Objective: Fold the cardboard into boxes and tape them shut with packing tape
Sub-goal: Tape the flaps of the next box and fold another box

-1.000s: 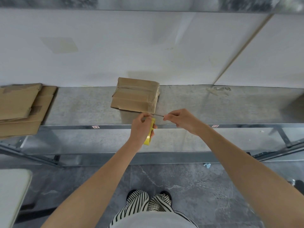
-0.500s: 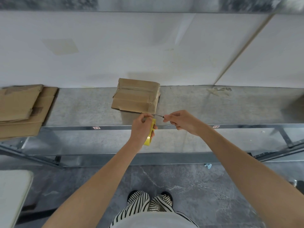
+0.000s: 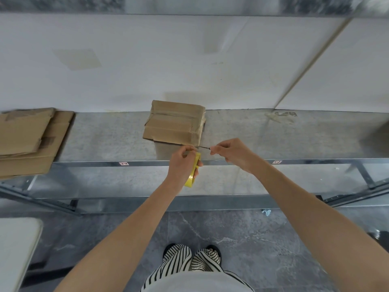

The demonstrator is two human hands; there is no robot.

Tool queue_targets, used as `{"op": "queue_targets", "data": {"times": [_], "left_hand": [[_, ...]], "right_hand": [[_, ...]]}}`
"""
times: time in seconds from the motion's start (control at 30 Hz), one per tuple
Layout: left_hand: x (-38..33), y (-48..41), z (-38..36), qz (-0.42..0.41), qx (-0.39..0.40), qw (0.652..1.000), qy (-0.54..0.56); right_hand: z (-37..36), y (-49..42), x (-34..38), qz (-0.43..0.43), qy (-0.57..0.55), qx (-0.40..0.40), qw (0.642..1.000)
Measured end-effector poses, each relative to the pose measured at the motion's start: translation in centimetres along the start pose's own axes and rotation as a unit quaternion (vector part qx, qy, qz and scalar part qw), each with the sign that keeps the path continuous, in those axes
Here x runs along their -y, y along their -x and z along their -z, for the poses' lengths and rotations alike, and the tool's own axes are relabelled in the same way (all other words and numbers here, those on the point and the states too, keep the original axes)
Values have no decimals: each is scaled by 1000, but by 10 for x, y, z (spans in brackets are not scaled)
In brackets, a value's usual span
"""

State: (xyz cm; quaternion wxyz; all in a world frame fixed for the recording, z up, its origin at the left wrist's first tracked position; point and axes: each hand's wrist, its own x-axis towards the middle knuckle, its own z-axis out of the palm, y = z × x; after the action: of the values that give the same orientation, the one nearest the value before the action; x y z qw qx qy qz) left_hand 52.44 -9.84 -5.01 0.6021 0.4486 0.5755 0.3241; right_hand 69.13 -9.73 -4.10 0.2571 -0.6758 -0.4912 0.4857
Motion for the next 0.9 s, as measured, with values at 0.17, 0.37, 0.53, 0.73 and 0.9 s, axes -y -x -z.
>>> {"op": "queue_targets", "data": {"times": [0.17, 0.37, 0.53, 0.73, 0.9], "left_hand": [[-1, -1, 0, 3, -2, 1000, -5], [-1, -1, 2, 9, 0, 1000, -9], [2, -5, -1, 20, -12, 1000, -15], [3, -4, -4, 16, -32, 997, -75], [4, -4, -6, 2, -67, 991, -115]], "right_hand": [[5, 0, -2, 4, 37, 19, 999], [23, -14, -25, 19, 131, -39, 990], [23, -33, -49, 37, 253, -135, 957], [21, -46, -55, 58, 389, -176, 903], [11, -52, -9, 179, 288, -239, 910]]}}
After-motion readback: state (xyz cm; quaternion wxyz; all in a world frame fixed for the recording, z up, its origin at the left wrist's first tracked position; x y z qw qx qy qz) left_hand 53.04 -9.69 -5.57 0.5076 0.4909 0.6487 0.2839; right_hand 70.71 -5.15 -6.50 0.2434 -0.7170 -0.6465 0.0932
